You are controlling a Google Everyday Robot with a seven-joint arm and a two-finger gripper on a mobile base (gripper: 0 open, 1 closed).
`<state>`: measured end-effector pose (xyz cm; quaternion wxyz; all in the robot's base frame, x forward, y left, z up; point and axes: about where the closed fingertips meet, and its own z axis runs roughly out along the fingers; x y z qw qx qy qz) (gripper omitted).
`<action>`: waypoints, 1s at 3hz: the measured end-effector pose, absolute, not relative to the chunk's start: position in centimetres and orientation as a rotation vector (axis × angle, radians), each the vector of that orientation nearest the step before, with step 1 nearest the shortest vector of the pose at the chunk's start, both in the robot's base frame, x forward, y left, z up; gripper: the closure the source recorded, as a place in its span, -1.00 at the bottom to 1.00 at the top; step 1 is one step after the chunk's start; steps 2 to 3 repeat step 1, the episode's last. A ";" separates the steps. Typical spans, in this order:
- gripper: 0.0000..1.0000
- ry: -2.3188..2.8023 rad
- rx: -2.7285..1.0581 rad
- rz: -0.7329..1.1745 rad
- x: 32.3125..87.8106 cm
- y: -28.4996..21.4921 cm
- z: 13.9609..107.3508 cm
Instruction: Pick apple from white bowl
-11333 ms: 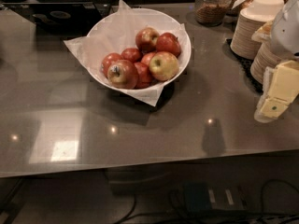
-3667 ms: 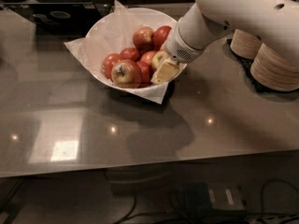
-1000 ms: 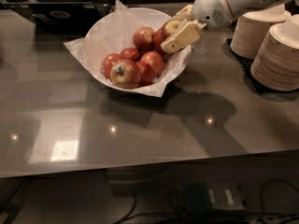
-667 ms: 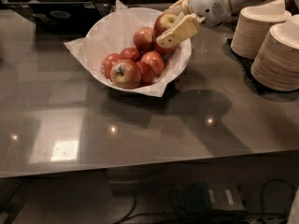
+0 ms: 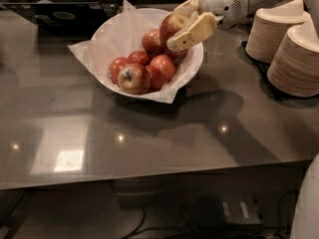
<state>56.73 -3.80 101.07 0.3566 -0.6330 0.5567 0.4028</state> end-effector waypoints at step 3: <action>1.00 1.436 -1.638 1.044 56.6 -3.8 101.0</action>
Offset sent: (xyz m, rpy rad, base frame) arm 0.0000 0.0000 0.0000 0.0000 0.0000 0.0000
